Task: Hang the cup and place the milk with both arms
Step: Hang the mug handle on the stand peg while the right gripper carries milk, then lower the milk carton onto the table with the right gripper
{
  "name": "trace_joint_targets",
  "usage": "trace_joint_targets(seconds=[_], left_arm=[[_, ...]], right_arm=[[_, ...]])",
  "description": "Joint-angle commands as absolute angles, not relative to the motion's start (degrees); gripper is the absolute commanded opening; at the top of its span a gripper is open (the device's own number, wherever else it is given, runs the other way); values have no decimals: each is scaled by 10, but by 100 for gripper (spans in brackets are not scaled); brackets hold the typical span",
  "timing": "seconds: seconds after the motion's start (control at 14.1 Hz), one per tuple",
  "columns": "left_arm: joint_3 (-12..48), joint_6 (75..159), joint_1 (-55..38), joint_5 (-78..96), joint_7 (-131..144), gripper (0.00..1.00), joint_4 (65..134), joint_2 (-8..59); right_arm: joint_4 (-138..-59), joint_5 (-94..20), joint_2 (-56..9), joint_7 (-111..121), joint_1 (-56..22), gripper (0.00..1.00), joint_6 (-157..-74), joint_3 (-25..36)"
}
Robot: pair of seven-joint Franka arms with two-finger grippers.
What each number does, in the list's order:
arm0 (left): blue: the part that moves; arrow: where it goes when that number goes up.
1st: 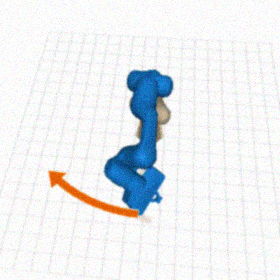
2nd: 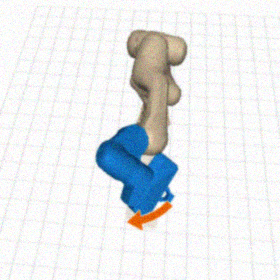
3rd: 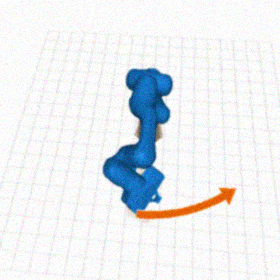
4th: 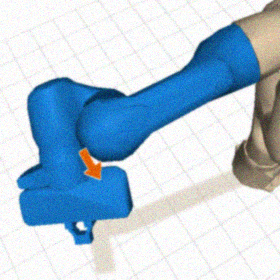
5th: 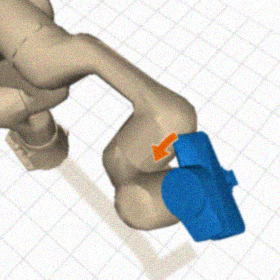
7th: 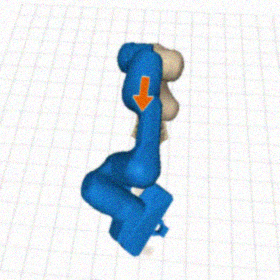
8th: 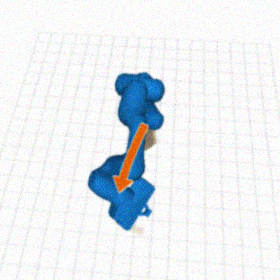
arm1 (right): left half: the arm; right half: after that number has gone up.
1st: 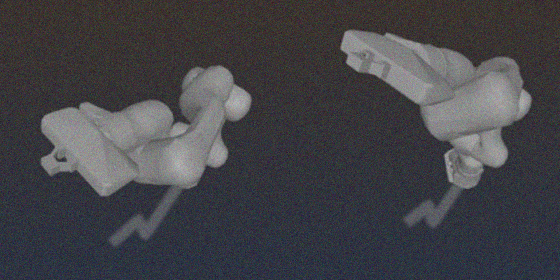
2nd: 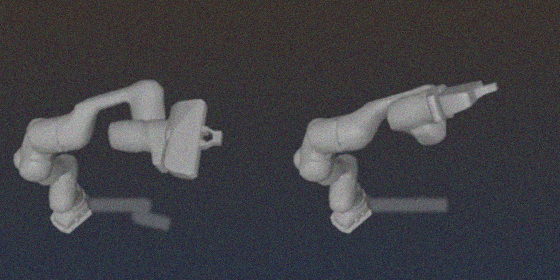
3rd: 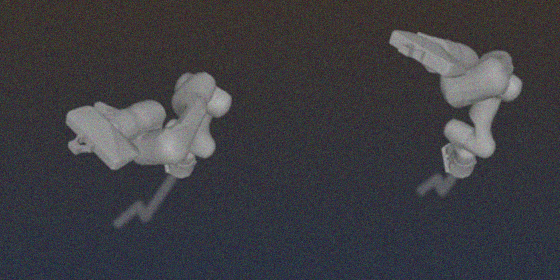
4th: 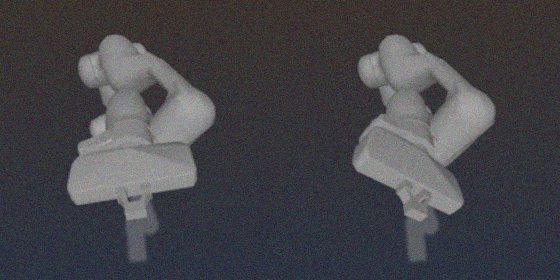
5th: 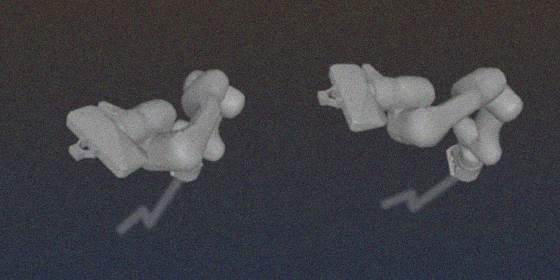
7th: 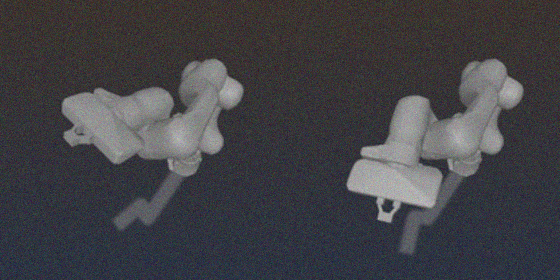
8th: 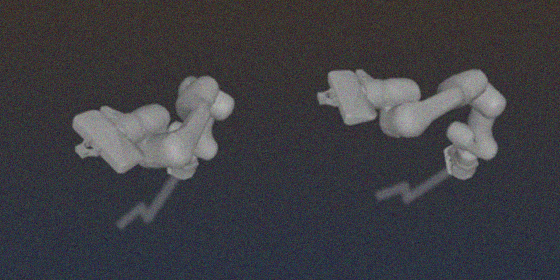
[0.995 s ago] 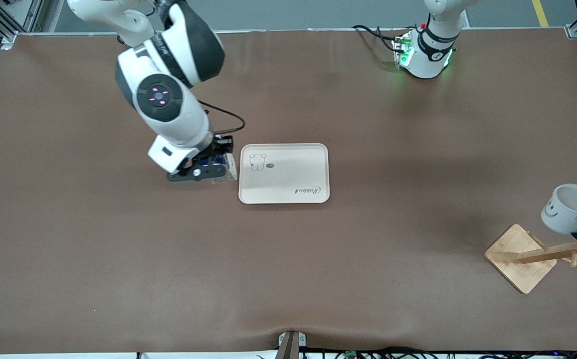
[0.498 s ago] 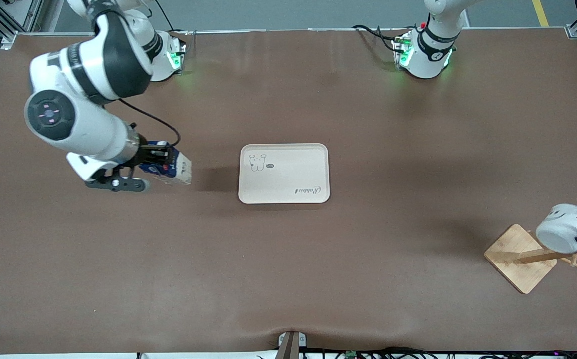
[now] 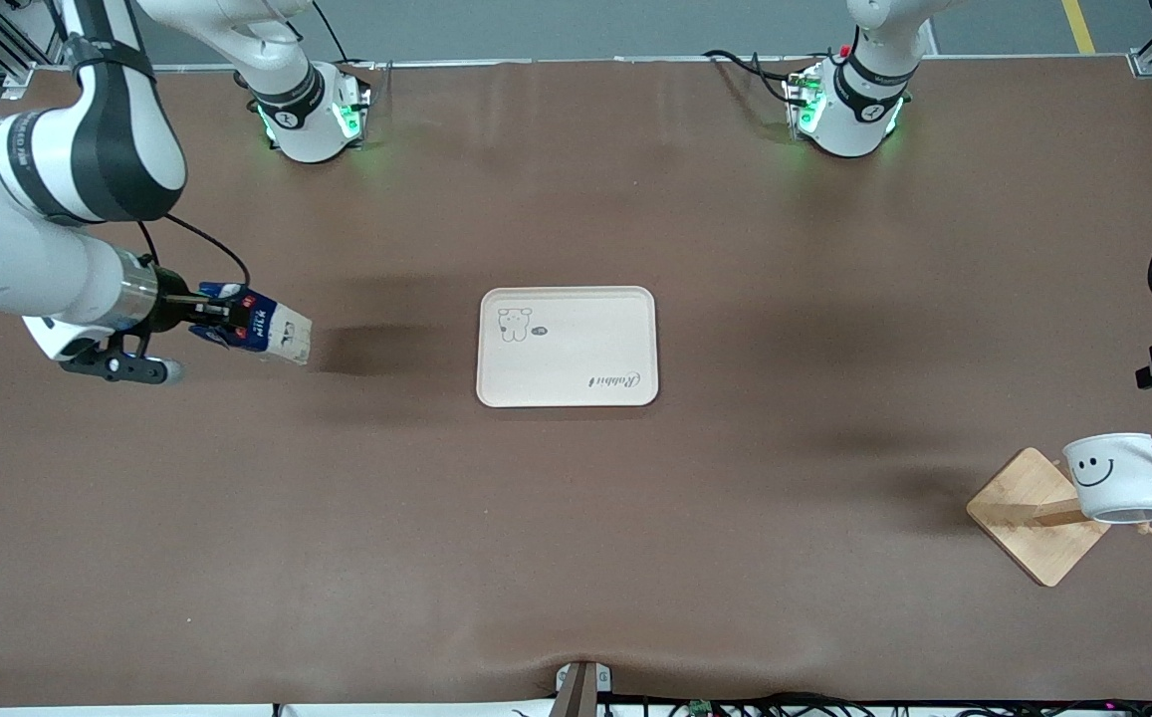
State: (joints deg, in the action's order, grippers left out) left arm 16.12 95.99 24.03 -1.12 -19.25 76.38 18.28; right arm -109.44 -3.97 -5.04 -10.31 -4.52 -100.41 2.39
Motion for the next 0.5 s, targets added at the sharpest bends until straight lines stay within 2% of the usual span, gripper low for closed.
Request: trace_joint_targets(seconds=[0.0, 0.43], left_arm=[[176, 924, 236, -20, -129, 100, 768, 156], [228, 861, 231, -23, -2, 100, 770, 128]], right_arm=[[-1144, -38, -16, -37, 6, 0, -1020, 18], [-1230, -38, -17, 71, 60, 0, -1108, 45]])
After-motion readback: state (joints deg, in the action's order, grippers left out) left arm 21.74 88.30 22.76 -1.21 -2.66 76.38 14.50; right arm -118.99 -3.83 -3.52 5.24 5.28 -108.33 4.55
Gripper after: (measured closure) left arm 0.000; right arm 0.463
